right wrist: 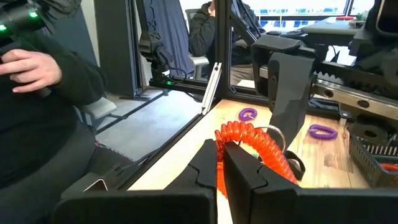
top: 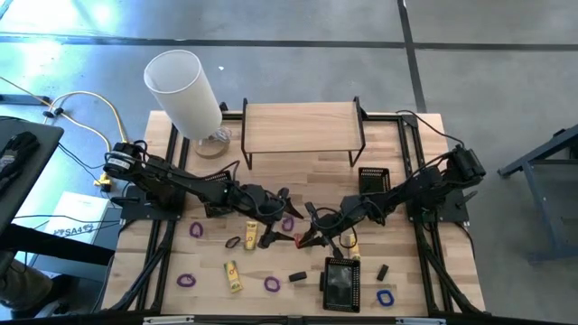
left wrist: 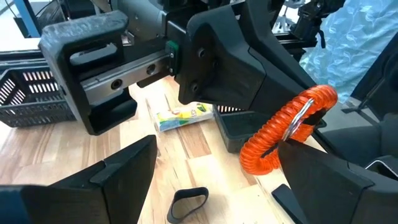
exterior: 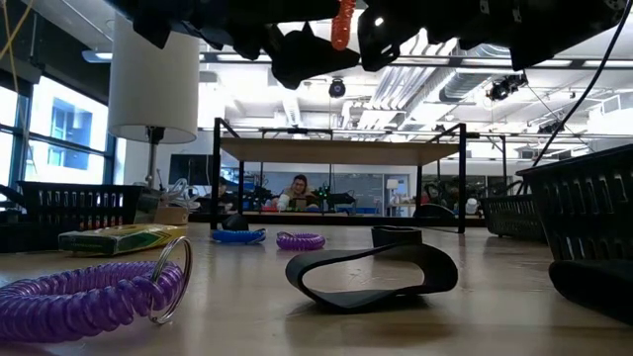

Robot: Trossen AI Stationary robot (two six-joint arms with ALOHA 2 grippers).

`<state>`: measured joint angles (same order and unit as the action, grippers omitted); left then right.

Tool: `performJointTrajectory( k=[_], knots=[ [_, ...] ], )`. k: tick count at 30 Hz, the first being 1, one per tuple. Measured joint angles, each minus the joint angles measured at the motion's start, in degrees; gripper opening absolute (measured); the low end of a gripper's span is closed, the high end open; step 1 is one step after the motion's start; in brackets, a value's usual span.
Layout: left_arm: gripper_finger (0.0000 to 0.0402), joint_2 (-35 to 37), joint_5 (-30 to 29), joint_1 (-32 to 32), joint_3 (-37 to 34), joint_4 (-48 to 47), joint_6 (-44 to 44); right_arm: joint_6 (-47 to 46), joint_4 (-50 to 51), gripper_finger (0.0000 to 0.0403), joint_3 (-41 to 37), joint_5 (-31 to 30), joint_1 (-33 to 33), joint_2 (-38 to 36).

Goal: Pick & Place Office Desk Supplies
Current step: Put the orange spiral keychain into the top left bin

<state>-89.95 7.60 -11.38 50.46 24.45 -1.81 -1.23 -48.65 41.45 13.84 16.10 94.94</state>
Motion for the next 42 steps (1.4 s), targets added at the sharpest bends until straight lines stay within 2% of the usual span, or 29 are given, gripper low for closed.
performJointTrajectory(
  k=[22, 42],
  knots=[
    [0.0328, 0.0, 0.04, -0.08, 0.0, 0.0, -2.12, -0.46, -0.93, 0.0004, 0.0, -1.74, -0.72, 0.0],
    [0.0321, -0.01, 0.11, -0.07, 0.0, -2.09, -2.73, -0.44, -1.31, 0.0004, 0.31, -0.19, -0.9, -0.02]
  ],
)
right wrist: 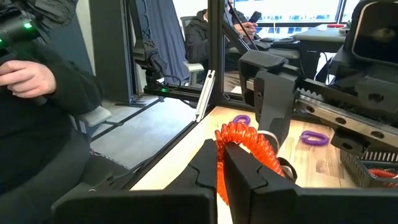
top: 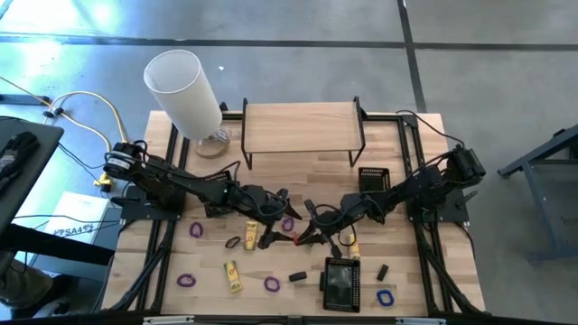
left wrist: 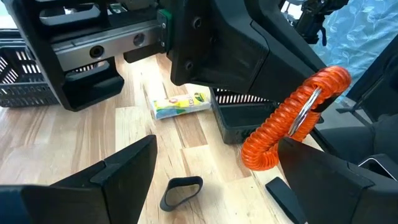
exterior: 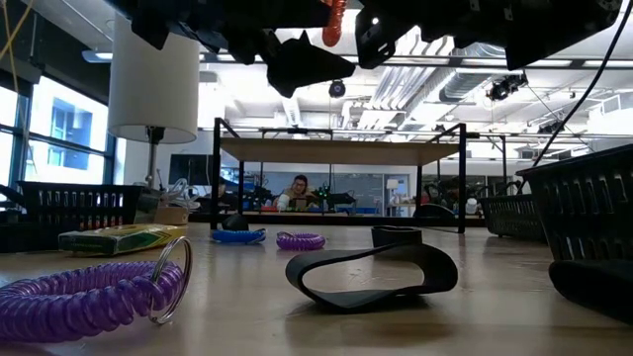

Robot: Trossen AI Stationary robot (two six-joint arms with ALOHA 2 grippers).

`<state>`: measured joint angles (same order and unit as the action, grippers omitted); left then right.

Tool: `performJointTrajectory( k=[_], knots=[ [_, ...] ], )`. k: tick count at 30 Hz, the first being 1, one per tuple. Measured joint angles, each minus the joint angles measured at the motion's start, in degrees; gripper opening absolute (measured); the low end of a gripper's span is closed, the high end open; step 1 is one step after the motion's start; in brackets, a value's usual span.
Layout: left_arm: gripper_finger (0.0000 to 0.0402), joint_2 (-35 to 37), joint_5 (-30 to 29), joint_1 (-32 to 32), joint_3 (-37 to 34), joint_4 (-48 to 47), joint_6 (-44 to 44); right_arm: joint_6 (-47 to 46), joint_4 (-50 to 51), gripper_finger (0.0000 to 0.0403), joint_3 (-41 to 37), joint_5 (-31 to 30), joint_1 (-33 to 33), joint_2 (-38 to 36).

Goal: Pick & Place Office Desk Supplies
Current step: Put the orange spiral keychain into the top left bin

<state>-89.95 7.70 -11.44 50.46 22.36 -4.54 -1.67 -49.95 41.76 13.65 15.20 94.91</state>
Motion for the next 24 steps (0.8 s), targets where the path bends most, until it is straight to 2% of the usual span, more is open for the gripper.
performJointTrajectory(
  k=[4, 19, 24],
  knots=[
    [0.0297, 0.0, -0.04, 0.0, 0.0, -0.19, 0.0, 0.0, 0.01, 0.0004, 0.0, 0.0, 0.0, 0.0],
    [0.0166, 0.0, -0.09, 0.0, 0.0, -0.03, 0.67, -0.23, 0.59, 0.0004, 0.02, 0.0, 0.0, 0.0],
    [0.0144, 0.0, -0.07, 0.0, 0.0, -0.05, 0.74, -0.26, 1.86, 0.0004, 0.04, -1.4, 0.02, 0.0]
  ],
)
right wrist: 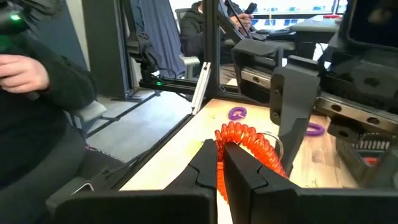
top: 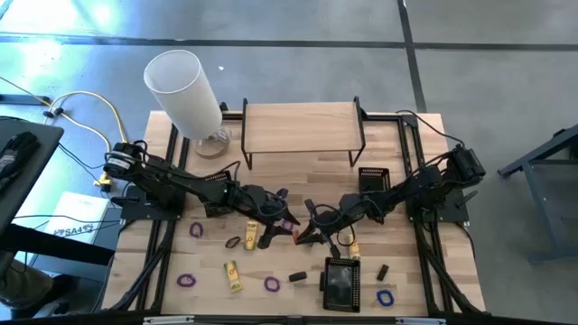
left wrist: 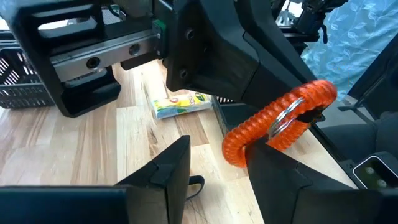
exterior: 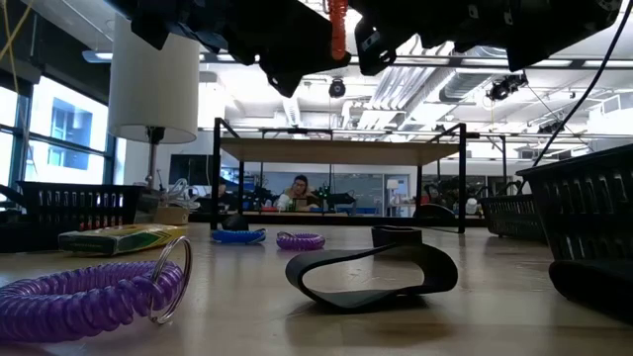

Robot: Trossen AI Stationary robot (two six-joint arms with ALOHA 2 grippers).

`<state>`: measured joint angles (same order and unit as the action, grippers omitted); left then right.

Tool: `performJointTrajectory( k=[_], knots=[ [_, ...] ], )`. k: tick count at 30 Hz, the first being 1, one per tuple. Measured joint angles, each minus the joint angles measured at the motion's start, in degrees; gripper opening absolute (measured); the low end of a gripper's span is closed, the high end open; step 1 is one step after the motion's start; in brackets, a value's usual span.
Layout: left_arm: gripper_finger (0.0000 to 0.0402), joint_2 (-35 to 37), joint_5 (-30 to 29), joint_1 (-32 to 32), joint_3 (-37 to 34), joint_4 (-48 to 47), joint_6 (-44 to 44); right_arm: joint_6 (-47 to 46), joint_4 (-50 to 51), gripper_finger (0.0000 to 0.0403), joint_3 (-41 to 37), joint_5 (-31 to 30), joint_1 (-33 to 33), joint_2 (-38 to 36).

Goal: Pick & Place Office Desk Supplies
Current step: Put the orange spiral keychain into the top left bin

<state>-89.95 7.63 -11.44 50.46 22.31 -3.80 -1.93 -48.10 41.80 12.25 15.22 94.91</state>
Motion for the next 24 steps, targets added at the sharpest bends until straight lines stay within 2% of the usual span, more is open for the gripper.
performJointTrajectory(
  k=[6, 18, 21, 24],
  knots=[
    [0.0143, 0.0, 4.17, -0.69, 0.0, 0.04, 2.94, 0.0, 0.11, 0.0004, 0.0, -0.3, -0.02, 0.0],
    [0.0139, 0.0, 2.49, -1.27, 0.0, 0.38, 3.85, -2.86, 0.35, 0.0004, 0.0, -0.13, -1.13, 0.0],
    [0.0121, 0.0, 0.87, -1.47, 0.0, 0.35, 3.73, -2.86, 0.7, 0.0004, 0.0, -0.13, -1.09, 0.0],
    [0.0085, 0.0, 0.34, -1.51, 0.0, 0.39, 3.55, -2.86, 0.79, 0.0004, 0.0, -0.1, -1.08, 0.0]
  ],
)
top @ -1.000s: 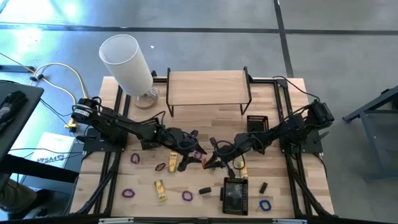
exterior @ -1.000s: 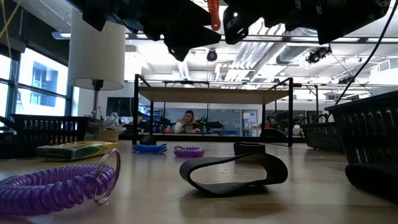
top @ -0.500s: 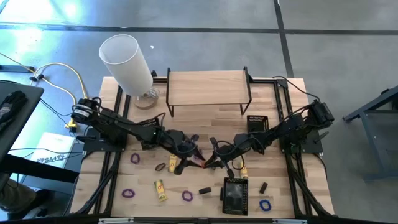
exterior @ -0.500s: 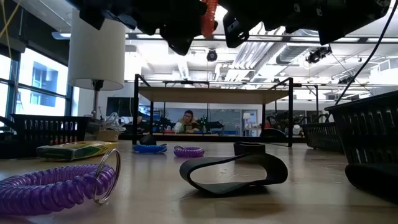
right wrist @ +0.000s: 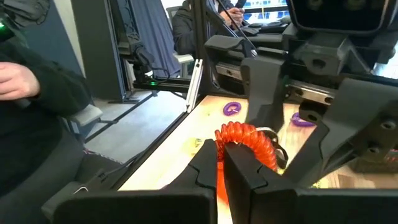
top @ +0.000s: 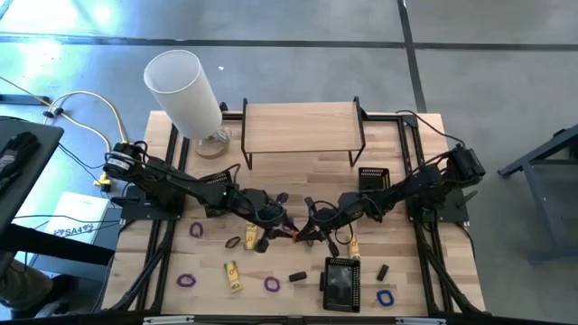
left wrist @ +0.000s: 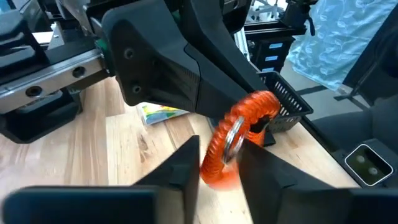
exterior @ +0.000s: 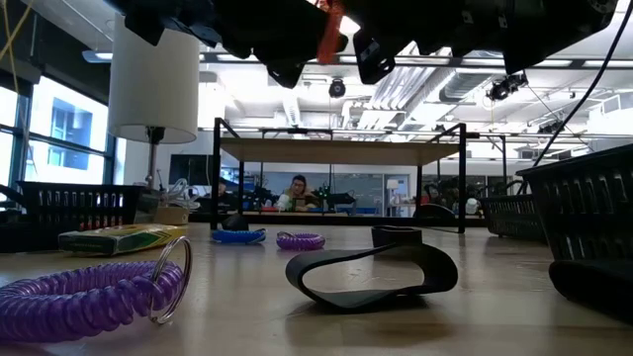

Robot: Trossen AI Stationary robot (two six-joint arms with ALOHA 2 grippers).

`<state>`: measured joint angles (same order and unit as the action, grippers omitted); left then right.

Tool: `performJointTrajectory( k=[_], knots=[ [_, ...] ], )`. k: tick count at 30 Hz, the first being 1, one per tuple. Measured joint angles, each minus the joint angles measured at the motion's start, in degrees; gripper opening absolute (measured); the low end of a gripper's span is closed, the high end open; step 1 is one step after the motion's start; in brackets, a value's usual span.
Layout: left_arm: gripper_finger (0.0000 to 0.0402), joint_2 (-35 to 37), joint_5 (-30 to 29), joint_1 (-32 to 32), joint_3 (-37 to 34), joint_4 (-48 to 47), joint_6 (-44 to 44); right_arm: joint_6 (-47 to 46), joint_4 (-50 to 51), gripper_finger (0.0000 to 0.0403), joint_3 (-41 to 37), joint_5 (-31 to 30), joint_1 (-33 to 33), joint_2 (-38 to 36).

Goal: Pick & Place Office Desk Supplies
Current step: Put the orange spiral keychain into the top left bin

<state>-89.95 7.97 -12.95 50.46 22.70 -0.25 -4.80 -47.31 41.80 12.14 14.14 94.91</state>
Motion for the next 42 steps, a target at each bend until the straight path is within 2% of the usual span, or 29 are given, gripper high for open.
performJointTrajectory(
  k=[5, 16, 19, 23, 27, 31, 36, 42],
  knots=[
    [0.0017, 0.0, -0.26, 0.02, 0.0, -0.29, -0.63, 0.0, 0.04, 0.0004, 0.0, 0.0, -0.01, 0.0],
    [0.0007, 0.01, -0.63, 0.02, 0.0, -1.24, -2.24, -5.62, -2.47, 0.001, 0.0, -0.22, -0.01, 0.0],
    [0.0007, 0.0, -0.91, 0.02, 0.0, -1.16, -2.16, -8.95, -4.81, 0.0041, 0.0, -0.21, -0.58, -0.09],
    [0.0006, 0.0, -1.82, 0.02, 0.0, -1.23, -2.26, -10.55, -3.87, 0.0112, 0.0, -0.25, -0.82, -0.07],
    [0.0006, 0.0, -1.9, -0.01, -0.02, -1.59, -3.11, -10.34, -2.24, 0.0191, 0.0, -0.01, -0.2, -0.07],
    [0.0006, 0.27, -2.53, -0.84, -0.02, -2.74, -3.65, -7.47, -1.21, 0.0245, 0.0, 2.11, 1.07, -0.07],
    [0.0005, 2.0, -8.68, -3.18, -0.02, -5.76, -2.6, -5.56, 1.03, 0.0265, 0.0, 1.74, 1.85, -0.07],
    [0.0005, 5.7, -9.63, -5.73, -0.02, -16.85, -8.02, -7.26, 1.58, 0.0254, 0.0, -5.02, 1.74, -0.04]
  ],
)
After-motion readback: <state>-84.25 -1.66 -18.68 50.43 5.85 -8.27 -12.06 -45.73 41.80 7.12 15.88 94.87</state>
